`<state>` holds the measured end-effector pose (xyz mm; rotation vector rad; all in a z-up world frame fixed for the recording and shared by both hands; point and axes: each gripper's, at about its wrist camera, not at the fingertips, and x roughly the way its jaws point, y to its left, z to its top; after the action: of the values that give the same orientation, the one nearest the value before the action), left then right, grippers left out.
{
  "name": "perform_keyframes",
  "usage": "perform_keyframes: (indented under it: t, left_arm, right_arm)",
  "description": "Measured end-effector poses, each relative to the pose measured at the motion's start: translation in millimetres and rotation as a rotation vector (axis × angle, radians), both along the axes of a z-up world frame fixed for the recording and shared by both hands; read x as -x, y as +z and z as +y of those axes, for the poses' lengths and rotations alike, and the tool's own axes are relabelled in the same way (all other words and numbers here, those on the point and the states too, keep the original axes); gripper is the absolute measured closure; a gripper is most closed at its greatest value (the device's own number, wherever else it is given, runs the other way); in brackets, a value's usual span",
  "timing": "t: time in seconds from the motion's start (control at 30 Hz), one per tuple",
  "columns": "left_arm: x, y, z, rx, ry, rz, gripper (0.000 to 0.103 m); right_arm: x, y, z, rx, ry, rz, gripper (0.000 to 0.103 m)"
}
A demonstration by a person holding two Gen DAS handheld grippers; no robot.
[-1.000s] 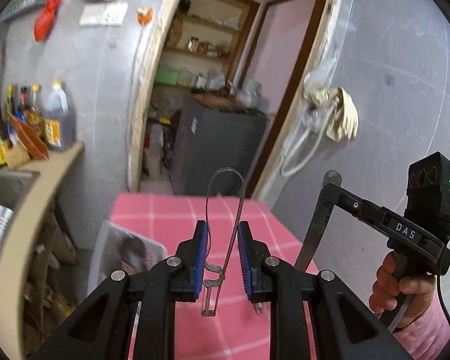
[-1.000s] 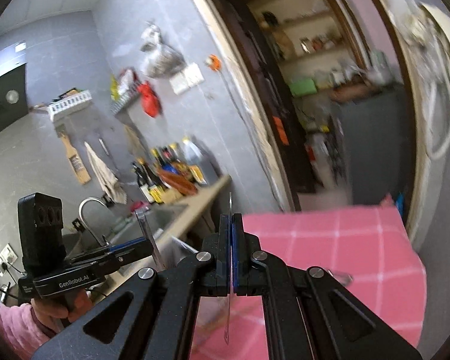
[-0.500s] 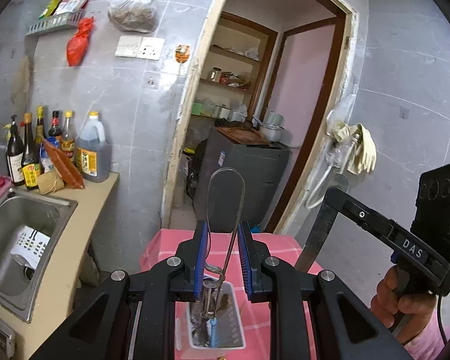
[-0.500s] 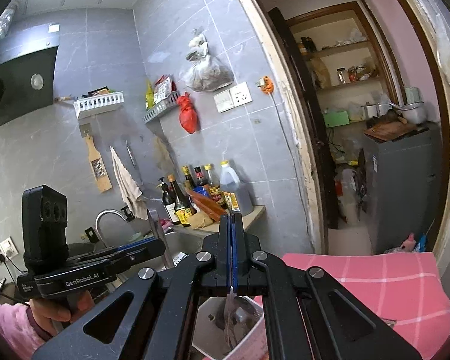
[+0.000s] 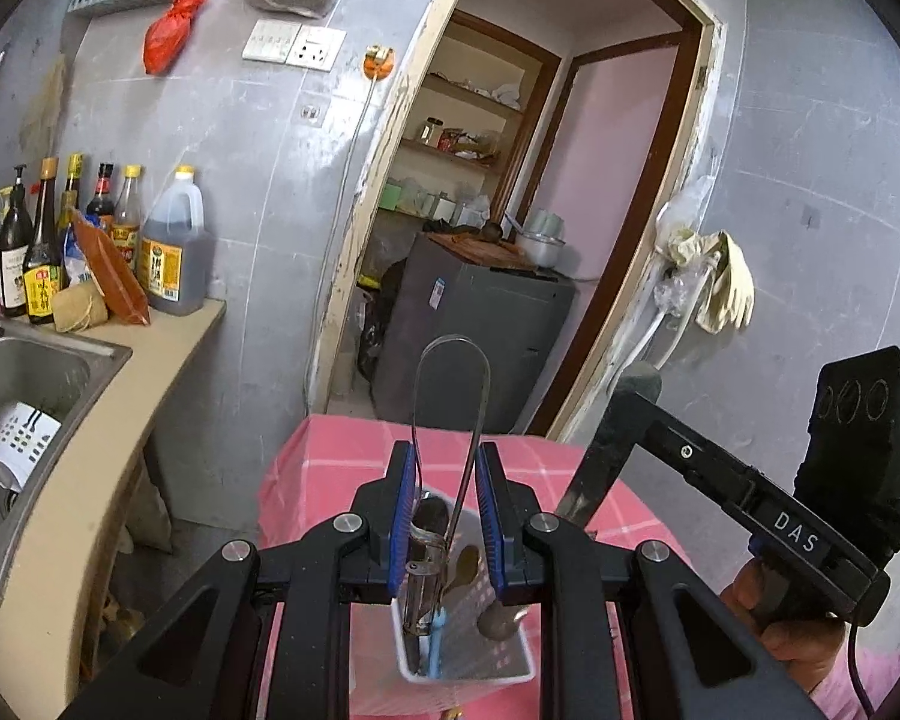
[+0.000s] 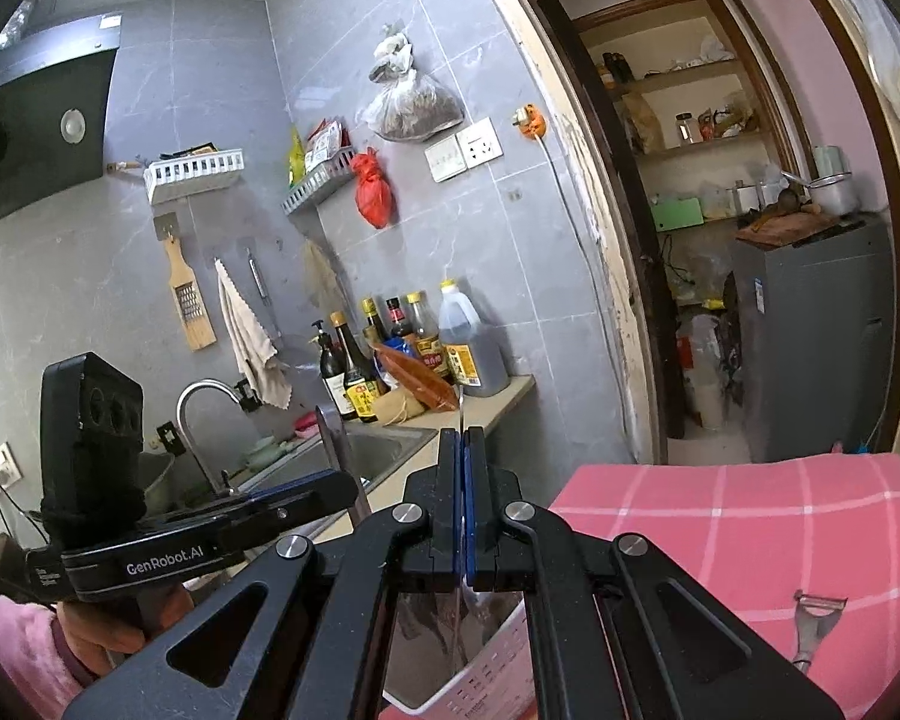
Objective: Organize utensils
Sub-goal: 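Carry the tongs and knife over the white holder while both tools open to drop them, then move both open tools back over the peeler and chopsticks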
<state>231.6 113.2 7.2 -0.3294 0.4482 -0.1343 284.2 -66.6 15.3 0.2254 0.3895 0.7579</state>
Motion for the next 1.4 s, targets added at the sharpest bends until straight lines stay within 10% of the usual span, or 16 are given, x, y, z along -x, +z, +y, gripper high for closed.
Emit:
perform_keyframes:
  t: [0.67,0.97,1.4]
  left_arm:
    - [4,-29,5,0.034,-0.025,0.063,0.082]
    - [12,-16,2,0.023,0.006,0.035,0.069]
    - [34,22,-46,-0.069,0.082,-0.084,0.009]
  right_arm:
    - [1,-38,13,0.058,0.035,0.052,0.1]
    - [7,-18,-7,0.041,-0.031,0.024,0.07]
    - [38,36,-86,0.073,-0.255,-0.11,0.011]
